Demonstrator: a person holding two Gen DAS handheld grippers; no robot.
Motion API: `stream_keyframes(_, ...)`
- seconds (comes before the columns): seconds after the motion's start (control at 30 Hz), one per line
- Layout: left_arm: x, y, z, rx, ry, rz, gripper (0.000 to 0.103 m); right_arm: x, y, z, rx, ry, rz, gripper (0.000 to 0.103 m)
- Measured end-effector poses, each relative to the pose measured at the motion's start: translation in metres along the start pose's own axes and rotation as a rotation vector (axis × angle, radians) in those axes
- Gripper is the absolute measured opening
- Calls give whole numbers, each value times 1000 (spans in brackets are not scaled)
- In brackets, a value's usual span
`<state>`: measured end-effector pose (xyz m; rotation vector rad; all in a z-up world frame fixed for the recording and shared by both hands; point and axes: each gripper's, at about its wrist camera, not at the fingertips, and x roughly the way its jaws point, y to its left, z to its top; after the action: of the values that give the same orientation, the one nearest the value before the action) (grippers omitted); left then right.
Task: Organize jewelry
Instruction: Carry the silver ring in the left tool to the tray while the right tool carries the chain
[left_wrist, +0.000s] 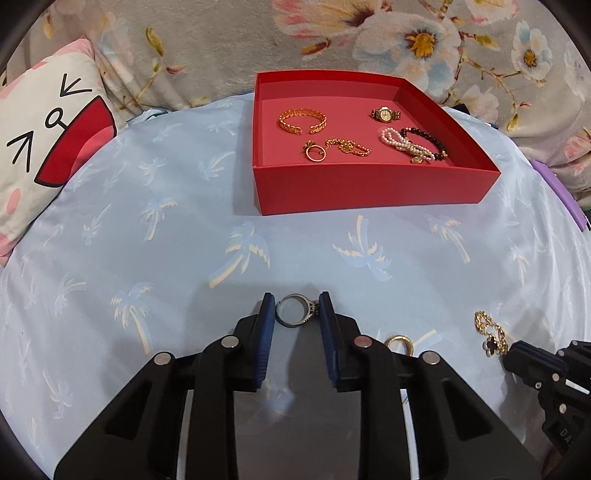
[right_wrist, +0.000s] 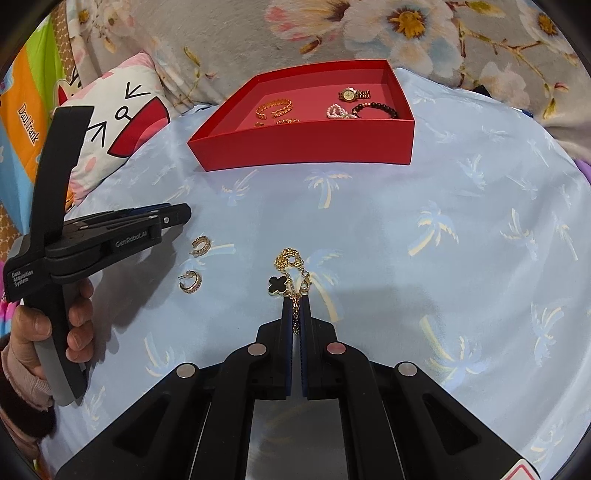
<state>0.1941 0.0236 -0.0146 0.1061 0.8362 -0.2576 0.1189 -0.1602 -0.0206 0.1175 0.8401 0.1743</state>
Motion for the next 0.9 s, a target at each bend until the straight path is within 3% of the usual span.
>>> stream_keyframes(0.57,-33,-4,-33,63,-29,-65,23,-22,-4,-1,15,-92,8,2)
stream_keyframes(0.9,-54,3,-21,38,-76,-64,23,-57,-16,18,72,-166,43,2)
